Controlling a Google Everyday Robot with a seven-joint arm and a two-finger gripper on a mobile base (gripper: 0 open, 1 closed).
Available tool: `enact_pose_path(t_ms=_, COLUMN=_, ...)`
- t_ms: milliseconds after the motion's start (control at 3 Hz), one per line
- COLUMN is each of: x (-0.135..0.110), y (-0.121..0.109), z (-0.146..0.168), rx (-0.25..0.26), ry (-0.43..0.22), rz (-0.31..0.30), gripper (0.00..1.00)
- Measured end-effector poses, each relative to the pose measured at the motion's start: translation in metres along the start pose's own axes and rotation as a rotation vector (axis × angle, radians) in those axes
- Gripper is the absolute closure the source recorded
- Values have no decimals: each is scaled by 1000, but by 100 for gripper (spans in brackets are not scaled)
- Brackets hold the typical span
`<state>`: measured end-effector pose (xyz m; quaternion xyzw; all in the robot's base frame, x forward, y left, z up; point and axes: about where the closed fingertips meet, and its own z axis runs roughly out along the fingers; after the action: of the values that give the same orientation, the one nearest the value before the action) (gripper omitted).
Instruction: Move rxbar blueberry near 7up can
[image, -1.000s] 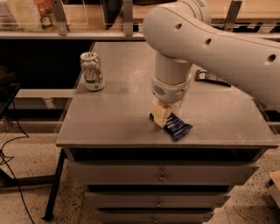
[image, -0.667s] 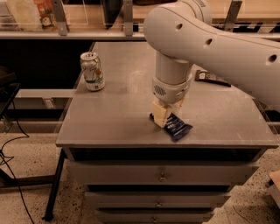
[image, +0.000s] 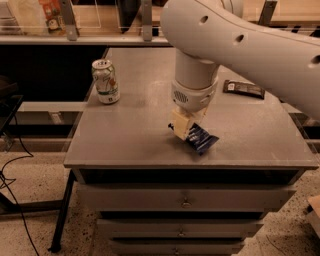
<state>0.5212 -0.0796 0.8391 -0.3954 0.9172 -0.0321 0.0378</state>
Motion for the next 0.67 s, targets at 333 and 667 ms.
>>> enact_pose_path(t_ms=333, x=-10, y=5, z=-35, rx=27, ry=-47, rz=-60, gripper=100)
enact_pose_path(t_ms=667, x=-30, y=11, z=-58, rx=54, ry=-91, rz=-125, gripper=100)
